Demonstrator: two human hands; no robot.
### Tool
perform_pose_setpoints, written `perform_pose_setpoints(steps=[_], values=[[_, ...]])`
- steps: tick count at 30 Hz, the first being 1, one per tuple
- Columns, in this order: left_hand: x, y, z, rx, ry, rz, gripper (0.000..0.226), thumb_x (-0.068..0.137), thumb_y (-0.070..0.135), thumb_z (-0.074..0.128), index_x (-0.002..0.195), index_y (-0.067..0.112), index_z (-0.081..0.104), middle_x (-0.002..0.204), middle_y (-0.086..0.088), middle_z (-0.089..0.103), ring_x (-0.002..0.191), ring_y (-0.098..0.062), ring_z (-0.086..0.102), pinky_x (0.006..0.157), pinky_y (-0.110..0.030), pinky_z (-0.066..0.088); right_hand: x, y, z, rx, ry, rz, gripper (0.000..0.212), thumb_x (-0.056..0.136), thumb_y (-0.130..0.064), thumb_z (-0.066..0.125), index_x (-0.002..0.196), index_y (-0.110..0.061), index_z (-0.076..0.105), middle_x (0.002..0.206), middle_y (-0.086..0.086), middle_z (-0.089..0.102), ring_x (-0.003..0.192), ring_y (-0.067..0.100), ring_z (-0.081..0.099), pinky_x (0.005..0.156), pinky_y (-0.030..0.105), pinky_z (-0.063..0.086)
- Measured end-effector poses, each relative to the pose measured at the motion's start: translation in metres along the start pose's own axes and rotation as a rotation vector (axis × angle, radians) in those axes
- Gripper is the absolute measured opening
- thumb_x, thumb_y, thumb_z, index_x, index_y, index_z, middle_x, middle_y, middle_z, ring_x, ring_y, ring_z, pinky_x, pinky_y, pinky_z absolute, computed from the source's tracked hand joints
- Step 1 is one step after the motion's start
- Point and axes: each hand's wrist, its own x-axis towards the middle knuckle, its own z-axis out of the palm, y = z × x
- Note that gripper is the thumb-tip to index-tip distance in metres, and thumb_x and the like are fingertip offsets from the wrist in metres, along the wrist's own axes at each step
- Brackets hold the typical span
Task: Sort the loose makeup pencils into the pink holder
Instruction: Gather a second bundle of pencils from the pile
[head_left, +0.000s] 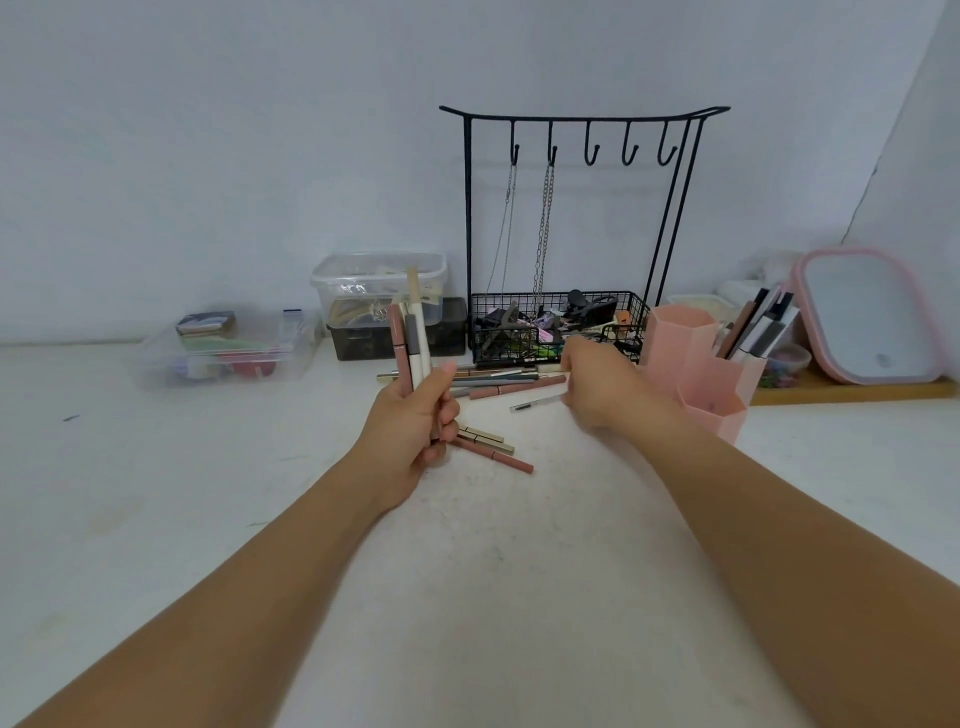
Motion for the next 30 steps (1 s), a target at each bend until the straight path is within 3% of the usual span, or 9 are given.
perform_pose_setpoints(steps=[8,12,13,14,15,20,24,27,30], values=[[-0.002,0.002,0.0,0.007,-0.01,0.041,0.04,0.095,0.053,0.059,0.075,0.024,0.04,0.057,0.005,0.034,0.049,-0.009,0.033,0.039,-0.02,0.026,0.001,-0.008,-0.02,-0.013,-0.235,-0.105,0.016,0.085,0.0,0.072,0.093,-0.012,0.078,0.088,0.001,0.068,0.085,0.017,0.061,0.076,0.026,0.047],[-0.006,0.005,0.005,0.023,0.031,0.037,0.043,0.095,0.059,0.056,0.074,0.023,0.045,0.055,0.005,0.041,0.049,-0.009,0.045,0.038,-0.022,0.039,0.001,-0.015,-0.018,-0.052,-0.276,-0.143,0.022,0.086,0.007,0.058,0.099,0.001,0.074,0.102,0.018,0.074,0.088,0.029,0.069,0.081,0.041,0.056],[-0.006,0.005,0.004,0.021,0.044,0.034,0.043,0.095,0.059,0.056,0.075,0.022,0.046,0.055,0.005,0.042,0.049,-0.009,0.045,0.037,-0.022,0.038,0.0,-0.017,-0.014,-0.075,-0.291,-0.146,0.023,0.084,0.008,0.055,0.101,0.006,0.071,0.106,0.025,0.071,0.109,0.042,0.062,0.077,0.044,0.055],[-0.005,0.006,0.004,0.022,0.053,0.031,0.043,0.095,0.058,0.057,0.075,0.022,0.046,0.055,0.004,0.042,0.048,-0.01,0.044,0.037,-0.021,0.035,-0.001,-0.017,-0.011,-0.078,-0.306,-0.14,0.024,0.084,0.008,0.053,0.102,0.009,0.068,0.109,0.028,0.068,0.087,0.008,0.035,0.07,0.045,0.052],[-0.004,0.005,0.002,0.028,0.061,0.028,0.041,0.094,0.056,0.06,0.075,0.021,0.047,0.054,0.004,0.042,0.048,-0.01,0.043,0.037,-0.021,0.032,-0.002,-0.018,-0.01,-0.069,-0.322,-0.132,0.023,0.085,0.007,0.053,0.102,0.01,0.066,0.107,0.029,0.067,0.071,0.024,0.048,0.065,0.042,0.048],[0.0,0.0,0.001,0.022,0.04,0.012,0.032,0.089,0.038,0.074,0.086,0.018,0.051,0.057,0.003,0.047,0.048,-0.01,0.039,0.034,-0.019,0.028,-0.006,-0.018,-0.03,0.079,-0.265,-0.135,0.019,0.094,0.0,0.052,0.102,0.012,0.064,0.103,0.032,0.065,0.073,0.019,0.047,0.063,0.03,0.042],[-0.001,0.001,0.002,0.004,0.013,0.025,0.036,0.085,0.04,0.077,0.082,0.02,0.048,0.056,0.004,0.037,0.046,-0.008,0.032,0.035,-0.019,0.022,-0.015,-0.042,-0.045,0.638,-0.17,-0.144,0.011,0.1,-0.008,0.054,0.099,-0.013,0.063,0.082,0.004,0.063,0.064,0.011,0.053,0.061,0.025,0.047],[-0.004,0.002,0.003,0.037,-0.048,0.06,0.041,0.069,0.047,0.081,0.076,0.021,0.05,0.056,0.005,0.033,0.046,-0.008,0.028,0.038,-0.019,0.021,-0.023,-0.068,-0.046,1.14,-0.178,-0.124,0.009,0.1,-0.004,0.056,0.106,-0.006,0.062,0.082,0.008,0.065,0.063,0.013,0.059,0.059,0.022,0.053],[-0.005,0.001,0.002,0.072,-0.087,0.076,0.039,0.062,0.041,0.086,0.075,0.019,0.056,0.06,0.002,0.034,0.048,-0.011,0.028,0.04,-0.021,0.02,-0.03,-0.087,-0.041,1.34,-0.17,-0.122,0.008,0.098,-0.002,0.059,0.105,-0.001,0.061,0.084,0.014,0.066,0.062,0.015,0.063,0.059,0.024,0.057]])
